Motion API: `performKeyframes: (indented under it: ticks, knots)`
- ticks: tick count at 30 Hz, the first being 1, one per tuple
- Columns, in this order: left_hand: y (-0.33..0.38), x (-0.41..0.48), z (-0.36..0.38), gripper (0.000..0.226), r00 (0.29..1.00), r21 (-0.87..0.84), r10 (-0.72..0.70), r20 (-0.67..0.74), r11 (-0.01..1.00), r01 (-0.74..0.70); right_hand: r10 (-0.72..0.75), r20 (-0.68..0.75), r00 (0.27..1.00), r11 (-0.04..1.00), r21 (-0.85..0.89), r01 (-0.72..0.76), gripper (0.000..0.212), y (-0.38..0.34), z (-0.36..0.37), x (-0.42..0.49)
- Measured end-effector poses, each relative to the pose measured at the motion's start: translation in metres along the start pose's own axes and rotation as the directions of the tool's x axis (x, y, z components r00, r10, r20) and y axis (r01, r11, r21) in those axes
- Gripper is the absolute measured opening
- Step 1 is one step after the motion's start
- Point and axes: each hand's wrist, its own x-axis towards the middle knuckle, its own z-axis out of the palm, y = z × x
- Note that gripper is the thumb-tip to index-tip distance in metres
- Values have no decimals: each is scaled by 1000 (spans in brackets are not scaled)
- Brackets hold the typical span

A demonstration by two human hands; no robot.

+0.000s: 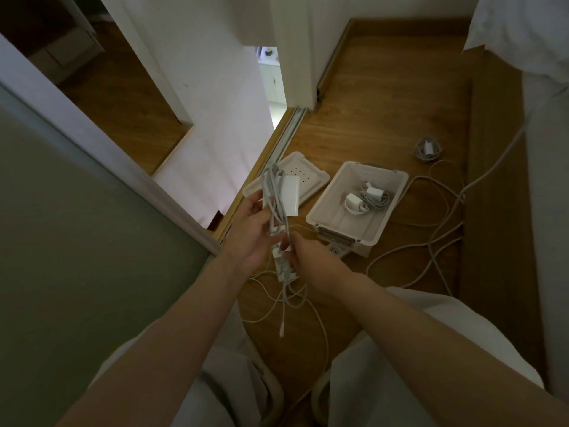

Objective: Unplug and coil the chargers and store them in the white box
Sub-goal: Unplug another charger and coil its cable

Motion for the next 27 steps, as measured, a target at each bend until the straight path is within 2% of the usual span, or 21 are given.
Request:
performKeyframes:
  ticks: [3,6,8,10,12,16,19,22,24,27]
  knots:
    - [-6,2,5,43,998,-98,-28,-52,995,23,-33,2,999,999,-25,33,23,-2,4,-3]
    - [-5,1,8,34,995,-71,51,-88,996,-58,-58,30,998,995,-83,60,34,-7,2,-5]
    - [-2,3,7,30,970,162,199,-137,971,-176,-86,48,995,991,-95,91,27,-11,0,-7]
    - [-2,9,3,34,924,398,348,-160,879,-262,-100,54,993,988,-111,106,24,-15,-3,-10]
    - [-2,16,-5,38,882,519,439,-174,801,-296,-100,30,995,986,-130,103,21,-15,-5,-10]
    - [-8,29,-24,37,812,793,580,-57,521,-316,-113,-68,991,981,-164,101,20,-12,-9,-6]
    - [-12,30,-36,31,846,858,528,68,401,-320,-157,-102,982,951,-284,123,24,-6,-15,0]
    - [-19,26,-40,30,898,903,386,209,276,-329,-167,-109,980,918,-379,114,25,0,-24,3]
    - [-20,23,-39,31,916,919,303,263,210,-334,-160,-114,981,907,-410,100,26,4,-31,4]
    - [-18,19,-36,28,928,948,224,299,38,-315,-128,-169,977,915,-400,51,26,14,-41,6]
